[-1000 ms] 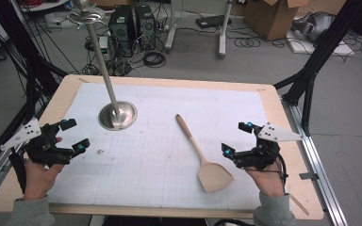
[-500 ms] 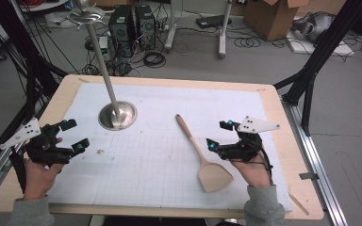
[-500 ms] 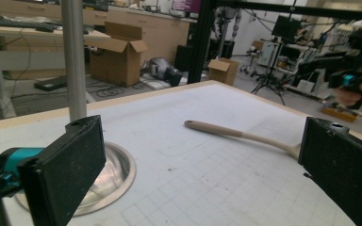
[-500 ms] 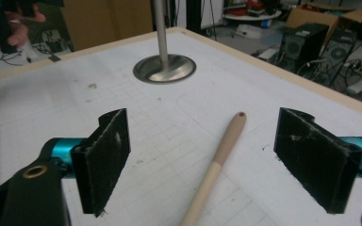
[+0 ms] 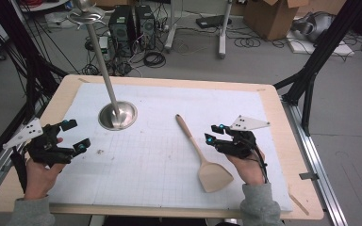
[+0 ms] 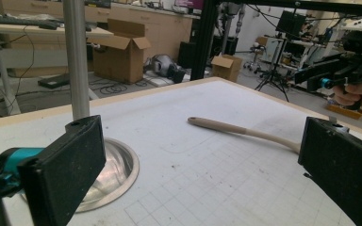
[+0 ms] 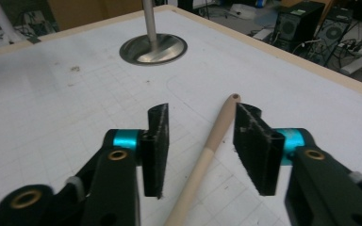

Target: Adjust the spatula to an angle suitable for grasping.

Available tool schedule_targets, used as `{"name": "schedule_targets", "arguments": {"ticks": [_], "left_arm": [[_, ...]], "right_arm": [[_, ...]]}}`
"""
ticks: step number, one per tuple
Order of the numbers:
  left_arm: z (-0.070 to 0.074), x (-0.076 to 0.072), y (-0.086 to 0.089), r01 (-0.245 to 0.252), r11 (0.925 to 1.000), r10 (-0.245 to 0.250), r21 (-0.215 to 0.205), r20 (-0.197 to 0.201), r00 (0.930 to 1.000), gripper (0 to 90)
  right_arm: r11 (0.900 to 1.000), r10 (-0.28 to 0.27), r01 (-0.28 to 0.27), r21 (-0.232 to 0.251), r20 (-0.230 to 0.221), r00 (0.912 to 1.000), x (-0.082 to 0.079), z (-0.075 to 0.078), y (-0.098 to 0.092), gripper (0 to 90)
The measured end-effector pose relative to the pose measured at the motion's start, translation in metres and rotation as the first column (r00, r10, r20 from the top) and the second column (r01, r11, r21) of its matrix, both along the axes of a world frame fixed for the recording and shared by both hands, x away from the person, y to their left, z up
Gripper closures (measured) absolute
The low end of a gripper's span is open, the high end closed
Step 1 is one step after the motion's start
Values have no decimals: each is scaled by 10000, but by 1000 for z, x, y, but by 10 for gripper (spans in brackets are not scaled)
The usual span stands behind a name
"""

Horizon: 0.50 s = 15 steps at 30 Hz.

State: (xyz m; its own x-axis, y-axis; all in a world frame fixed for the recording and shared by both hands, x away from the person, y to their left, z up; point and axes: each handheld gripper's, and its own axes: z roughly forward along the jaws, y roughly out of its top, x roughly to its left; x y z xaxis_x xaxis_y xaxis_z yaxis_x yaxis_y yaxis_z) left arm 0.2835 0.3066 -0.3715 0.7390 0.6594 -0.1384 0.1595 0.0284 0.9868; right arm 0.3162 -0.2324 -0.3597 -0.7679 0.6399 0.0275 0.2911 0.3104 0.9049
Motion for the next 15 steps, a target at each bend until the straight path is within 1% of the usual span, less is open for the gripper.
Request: {"name": "schedule_targets", "arguments": {"ticks": [1,2,3,4,5,6,9,10,11,12,13,14,15], "left_arm": [[0,0,0,0,10000,0,0,0,10000,18],[0,0,0,-13,10000,13,-14,-16,10000,17],[0,0,0,-15,10000,15,-26,-21,10000,18],[-1,0,1,-20,10000,20,-10,-28,10000,18],[-1,0,1,-51,10000,51,-8,-42,10000,18],[-1,0,1,-51,10000,51,-14,-44,10000,18],[-1,0,1,-75,10000,75,-12,-34,10000,18],[-1,0,1,-82,10000,82,-14,-41,10000,18],[-1,1,1,-68,10000,68,-8,-53,10000,18],[-2,1,1,-71,10000,71,-4,-58,10000,18],[-2,1,1,-65,10000,66,30,-63,10000,18],[-2,1,1,-72,10000,72,14,-84,9999,18],[-3,1,1,-59,10000,59,36,-102,9999,18]], "right_arm": [[10000,0,0,0,0,10000,0,0,0,596],[9999,-131,131,-85,-7,9999,2,-2,2,655],[9997,-229,228,-97,-32,9997,2,-3,3,674],[9997,-229,228,-97,-32,9997,2,-3,3,674],[9995,-299,298,-96,-8,9996,3,-5,3,705],[9991,-398,396,-164,-121,9991,5,-7,5,745],[9983,-458,455,-360,-75,9989,5,-8,8,809],[9982,-450,447,-387,-61,9990,6,-8,9,829],[9982,-450,447,-387,-61,9990,6,-8,9,829],[9983,-432,432,-403,5,9991,6,-9,11,863],[9983,-432,432,-403,5,9991,6,-9,11,863],[9984,-402,399,-392,-67,9992,7,-10,11,869],[9985,-405,399,-385,-144,9991,9,-11,12,895]]}}
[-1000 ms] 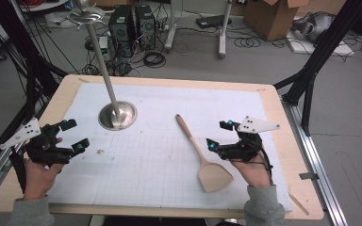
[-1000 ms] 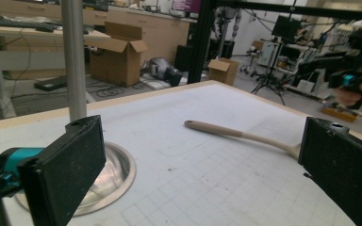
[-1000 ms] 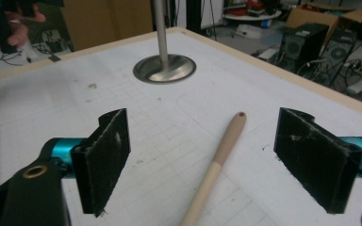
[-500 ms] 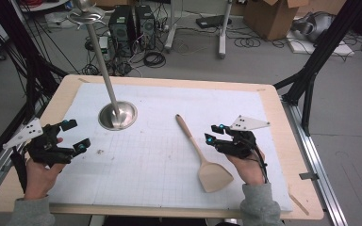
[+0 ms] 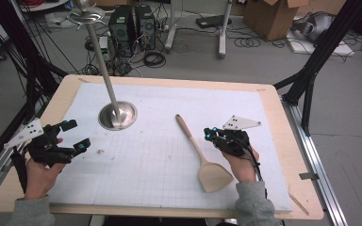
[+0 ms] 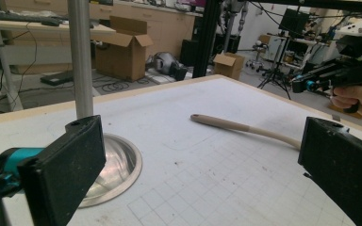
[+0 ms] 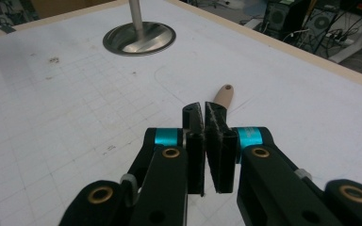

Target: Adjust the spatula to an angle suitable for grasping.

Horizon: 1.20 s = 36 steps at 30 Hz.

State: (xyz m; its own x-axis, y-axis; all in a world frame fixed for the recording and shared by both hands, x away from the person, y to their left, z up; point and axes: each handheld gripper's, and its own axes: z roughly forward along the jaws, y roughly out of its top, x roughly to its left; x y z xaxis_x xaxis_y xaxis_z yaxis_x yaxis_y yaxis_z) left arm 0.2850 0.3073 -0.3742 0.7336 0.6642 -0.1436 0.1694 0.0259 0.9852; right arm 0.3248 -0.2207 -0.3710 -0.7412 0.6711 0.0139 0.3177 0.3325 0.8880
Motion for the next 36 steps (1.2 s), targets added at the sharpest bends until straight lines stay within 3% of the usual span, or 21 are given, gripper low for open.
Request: {"name": "schedule_targets", "arguments": {"ticks": [18,25,36], "left_arm": [[-3,2,1,-35,10000,35,-19,-83,10000,18],[-3,2,2,-76,10000,75,-62,-106,9999,18],[-5,3,0,-3,10000,1,-87,-188,9998,18]], "right_arm": [[9936,30,-92,-1127,-555,9985,24,-26,13,899],[9942,-35,-56,-1072,-853,9964,27,-40,10,900],[9834,231,-451,-1755,-1254,9918,34,-54,13,900]]}}
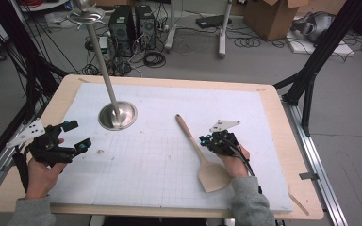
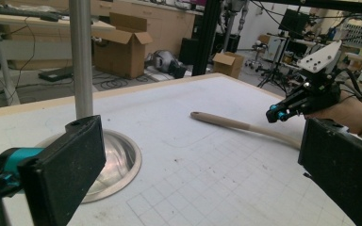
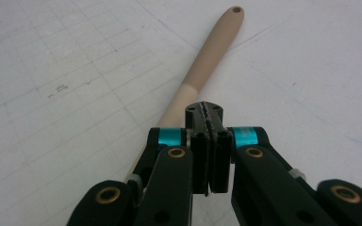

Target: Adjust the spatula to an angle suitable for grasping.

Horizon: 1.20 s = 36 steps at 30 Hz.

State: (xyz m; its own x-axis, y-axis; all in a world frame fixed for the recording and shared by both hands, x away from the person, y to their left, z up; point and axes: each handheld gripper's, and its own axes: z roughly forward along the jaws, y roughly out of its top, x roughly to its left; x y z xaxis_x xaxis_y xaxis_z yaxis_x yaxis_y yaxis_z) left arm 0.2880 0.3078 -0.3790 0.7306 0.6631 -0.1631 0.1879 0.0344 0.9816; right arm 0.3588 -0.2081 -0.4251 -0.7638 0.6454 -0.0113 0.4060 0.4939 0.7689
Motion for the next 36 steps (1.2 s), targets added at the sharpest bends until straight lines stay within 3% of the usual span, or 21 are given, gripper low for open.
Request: {"name": "schedule_targets", "arguments": {"ticks": [7,16,23,36], "left_arm": [[-1,0,1,-27,10000,27,-10,-13,10000,18],[-1,1,0,42,9999,-43,-161,-75,10000,18],[-2,1,-1,14,10000,-15,-46,-94,10000,18],[-4,3,-2,-26,10000,25,-10,-169,9999,18]], "right_arm": [[10000,15,-16,-55,-301,9995,4,-6,2,900],[9995,187,-196,-239,-368,9991,6,-10,5,900],[9992,222,-240,-312,-565,9982,9,-15,7,900],[9989,465,-467,-19,-682,9966,12,-18,7,900]]}}
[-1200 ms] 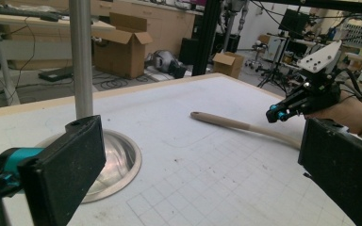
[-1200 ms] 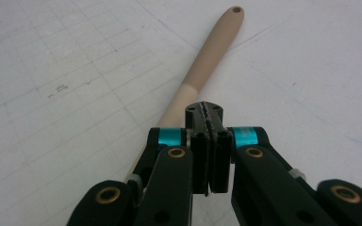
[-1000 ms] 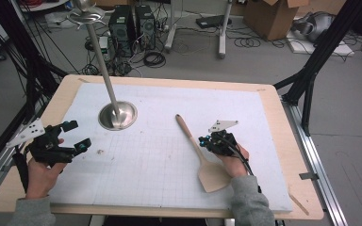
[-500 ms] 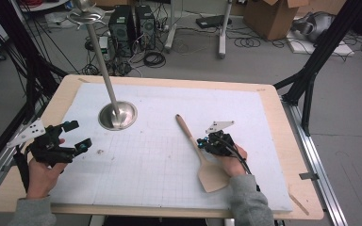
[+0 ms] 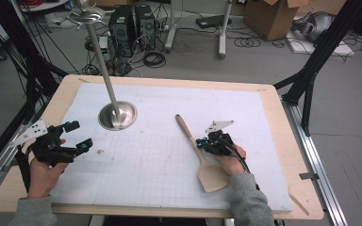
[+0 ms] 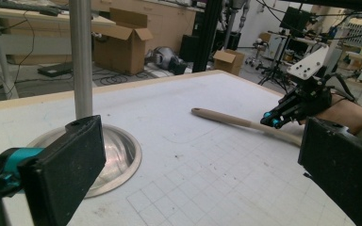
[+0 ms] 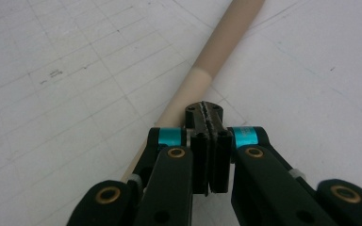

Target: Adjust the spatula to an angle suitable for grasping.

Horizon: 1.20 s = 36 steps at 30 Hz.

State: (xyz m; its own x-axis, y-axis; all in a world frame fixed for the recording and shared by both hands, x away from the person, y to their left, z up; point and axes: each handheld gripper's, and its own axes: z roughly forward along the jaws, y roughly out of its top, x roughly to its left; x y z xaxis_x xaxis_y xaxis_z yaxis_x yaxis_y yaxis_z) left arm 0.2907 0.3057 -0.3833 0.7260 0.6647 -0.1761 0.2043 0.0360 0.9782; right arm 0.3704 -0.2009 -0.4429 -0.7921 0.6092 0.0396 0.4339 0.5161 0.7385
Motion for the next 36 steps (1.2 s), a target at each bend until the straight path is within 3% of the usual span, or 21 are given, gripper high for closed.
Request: {"name": "schedule_targets", "arguments": {"ticks": [24,31,36], "left_arm": [[-1,2,-2,-3,10000,4,99,-48,10000,18],[-1,1,-1,-20,9999,21,125,-25,10000,18],[-2,1,-1,-32,9999,33,126,-69,10000,18]], "right_arm": [[9968,761,-761,252,9,9971,4,-2,2,900],[9888,1463,-1462,-288,9,9892,7,4,12,900],[9858,1656,-1658,-265,-127,9861,10,3,13,900]]}}
